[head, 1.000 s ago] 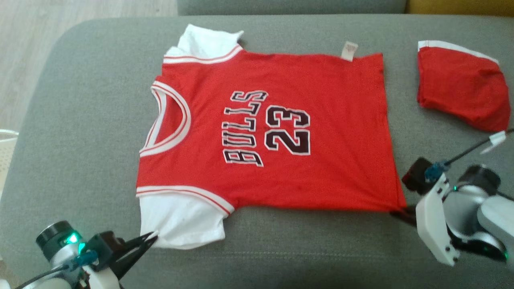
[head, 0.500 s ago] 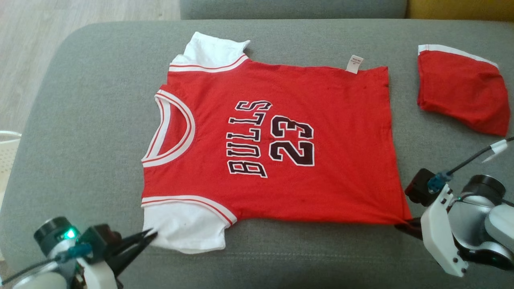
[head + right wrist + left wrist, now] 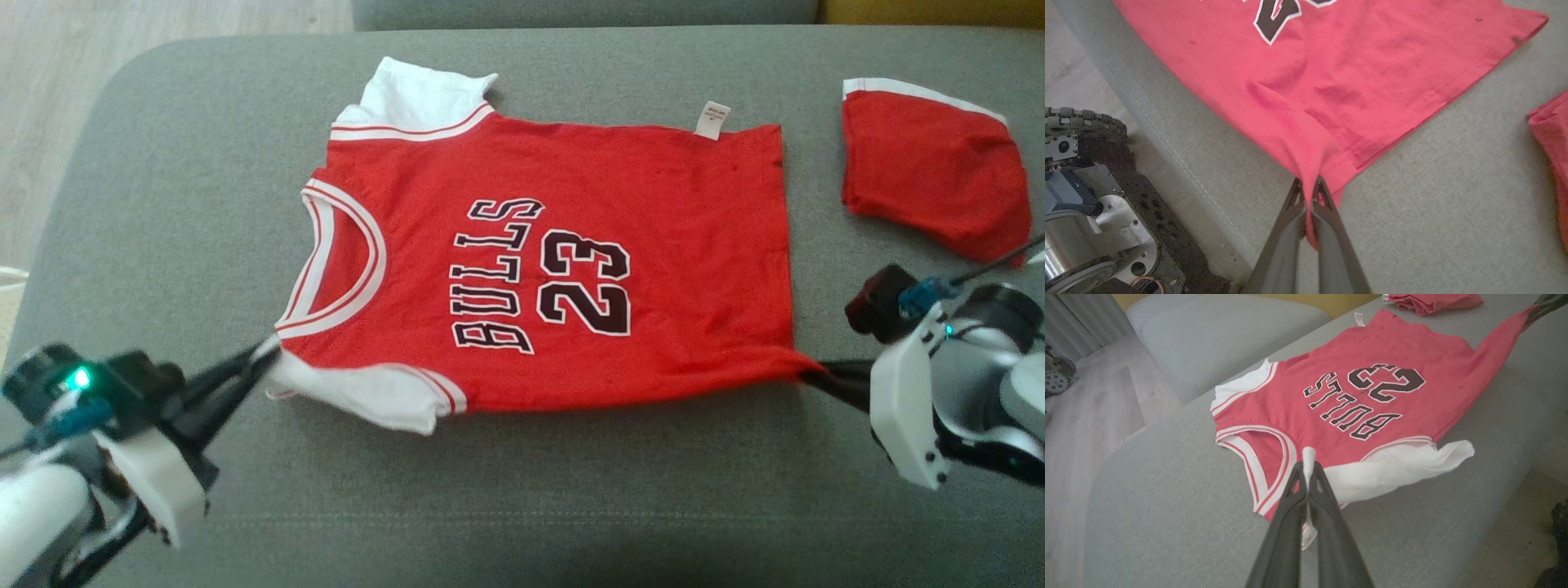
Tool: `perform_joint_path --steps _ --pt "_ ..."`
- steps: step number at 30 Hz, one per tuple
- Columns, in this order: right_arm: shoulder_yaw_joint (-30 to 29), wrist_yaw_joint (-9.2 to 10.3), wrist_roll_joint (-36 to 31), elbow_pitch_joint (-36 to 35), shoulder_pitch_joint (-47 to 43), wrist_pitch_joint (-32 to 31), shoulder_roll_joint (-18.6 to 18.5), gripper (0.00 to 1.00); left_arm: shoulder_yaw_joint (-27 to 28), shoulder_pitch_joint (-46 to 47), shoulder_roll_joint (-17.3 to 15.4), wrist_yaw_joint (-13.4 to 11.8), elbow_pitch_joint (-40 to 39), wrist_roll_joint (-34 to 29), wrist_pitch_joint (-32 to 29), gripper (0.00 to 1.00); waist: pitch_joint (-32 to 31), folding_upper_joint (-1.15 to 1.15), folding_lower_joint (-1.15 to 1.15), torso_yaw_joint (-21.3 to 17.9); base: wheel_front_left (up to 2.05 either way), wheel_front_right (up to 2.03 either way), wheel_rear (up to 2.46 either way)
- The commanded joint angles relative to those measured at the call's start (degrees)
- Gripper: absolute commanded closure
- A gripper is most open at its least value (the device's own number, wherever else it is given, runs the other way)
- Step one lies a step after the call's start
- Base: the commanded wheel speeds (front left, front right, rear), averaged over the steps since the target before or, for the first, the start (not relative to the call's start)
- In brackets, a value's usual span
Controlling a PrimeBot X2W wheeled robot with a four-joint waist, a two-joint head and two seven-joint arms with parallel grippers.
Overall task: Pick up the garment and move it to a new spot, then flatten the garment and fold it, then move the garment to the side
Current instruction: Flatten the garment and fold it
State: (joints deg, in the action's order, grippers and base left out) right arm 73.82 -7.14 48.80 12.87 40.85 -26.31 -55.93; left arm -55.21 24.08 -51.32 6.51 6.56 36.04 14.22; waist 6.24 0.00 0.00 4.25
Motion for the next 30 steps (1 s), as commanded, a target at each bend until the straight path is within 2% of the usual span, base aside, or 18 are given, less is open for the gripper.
perform_joint_path --steps 1,6,13,19,30 --pt "-1.13 -0.35 0.09 -0.23 1.5 1.14 -0.63 1.0 4.21 4.12 -3.35 -0.49 -0.97 0.25 0.65 1.0 0.24 0.0 0.0 -0.34 0.0 0.0 0.0" --pt "-0.93 -0.35 -0.42 1.33 4.57 1.85 0.52 1.0 7.16 7.12 -2.88 -0.56 -0.58 0.92 0.72 1.0 2.26 0.0 0.0 -0.95 0.0 0.0 0.0" --pt "-0.67 -0.35 -2.13 4.63 9.21 2.73 3.13 1.0 8.37 12.75 -1.59 -0.03 3.26 -0.37 0.68 1.0 5.67 0.0 0.0 -1.78 0.0 0.0 0.0" --pt "-0.55 -0.35 -3.56 6.92 11.67 3.28 5.36 1.0 6.15 17.13 0.26 0.64 6.74 -1.46 -0.64 1.0 7.98 0.0 0.0 -2.37 0.0 0.0 0.0" --pt "-0.48 -0.35 -6.05 10.16 14.73 4.12 8.3 1.0 -2.23 27.19 2.37 0.96 12.92 -1.03 -2.57 1.0 12.88 0.0 0.0 -3.26 0.0 0.0 0.0"
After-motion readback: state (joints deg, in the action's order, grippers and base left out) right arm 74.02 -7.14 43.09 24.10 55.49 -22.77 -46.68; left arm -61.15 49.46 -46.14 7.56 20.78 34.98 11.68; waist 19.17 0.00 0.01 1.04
